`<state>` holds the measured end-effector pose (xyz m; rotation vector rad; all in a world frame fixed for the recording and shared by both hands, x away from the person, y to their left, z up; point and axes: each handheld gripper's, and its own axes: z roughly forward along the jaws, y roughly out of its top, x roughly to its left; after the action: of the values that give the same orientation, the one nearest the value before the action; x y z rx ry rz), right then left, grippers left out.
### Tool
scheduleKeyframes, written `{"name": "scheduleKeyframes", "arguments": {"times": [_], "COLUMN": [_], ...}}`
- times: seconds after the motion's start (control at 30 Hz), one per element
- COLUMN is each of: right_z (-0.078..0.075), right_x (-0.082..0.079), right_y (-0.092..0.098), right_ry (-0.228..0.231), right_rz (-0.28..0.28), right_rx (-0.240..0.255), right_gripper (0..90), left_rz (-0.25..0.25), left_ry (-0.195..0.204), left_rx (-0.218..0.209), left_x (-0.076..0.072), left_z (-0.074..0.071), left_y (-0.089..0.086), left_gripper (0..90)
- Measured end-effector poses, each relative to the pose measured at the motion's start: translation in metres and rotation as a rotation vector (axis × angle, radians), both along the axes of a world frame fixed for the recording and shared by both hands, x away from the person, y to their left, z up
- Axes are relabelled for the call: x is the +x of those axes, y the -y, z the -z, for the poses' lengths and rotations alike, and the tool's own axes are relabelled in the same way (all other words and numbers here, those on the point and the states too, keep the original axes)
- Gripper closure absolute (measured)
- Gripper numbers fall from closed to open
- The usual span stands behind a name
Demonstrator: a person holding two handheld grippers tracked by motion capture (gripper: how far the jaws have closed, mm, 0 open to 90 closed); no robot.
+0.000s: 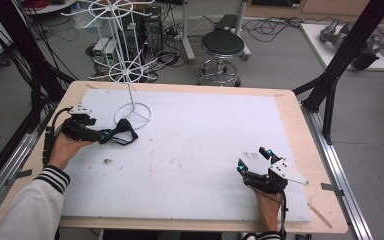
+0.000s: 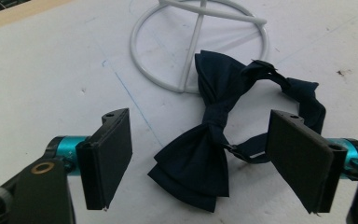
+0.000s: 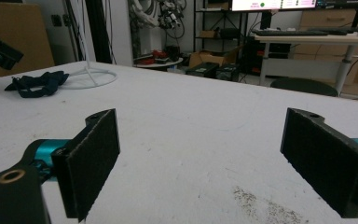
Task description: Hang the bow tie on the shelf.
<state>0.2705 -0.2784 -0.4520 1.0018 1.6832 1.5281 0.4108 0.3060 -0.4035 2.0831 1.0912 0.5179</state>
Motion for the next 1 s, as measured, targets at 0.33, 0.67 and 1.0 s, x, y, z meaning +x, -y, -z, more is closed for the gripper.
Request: {"name": "scheduleKeyframes", "arguments": {"times": [0.33, 0.67, 1.0], "right_z": [0.0, 0.0, 0.0], "right_x": [0.0, 0.0, 0.0], "right_y": [0.0, 0.0, 0.0], "right_ry": [-0.001, 0.003, -0.001], "right_rz": [-0.001, 0.001, -0.002], "right_rx": [-0.001, -0.004, -0.002], "right_gripper": [10.8, 10.8, 10.8], "left_rz": [0.011, 0.036, 0.042], "left_ry": [-0.05, -0.081, -0.097], "left_rx": [0.004, 0.031, 0.064], "left_x": [0.012, 0.018, 0.02], "left_z": [0.002, 0.011, 0.013], "left_y": [0.002, 0.01, 0.012], "left_gripper": [25.8, 29.3, 32.3]}}
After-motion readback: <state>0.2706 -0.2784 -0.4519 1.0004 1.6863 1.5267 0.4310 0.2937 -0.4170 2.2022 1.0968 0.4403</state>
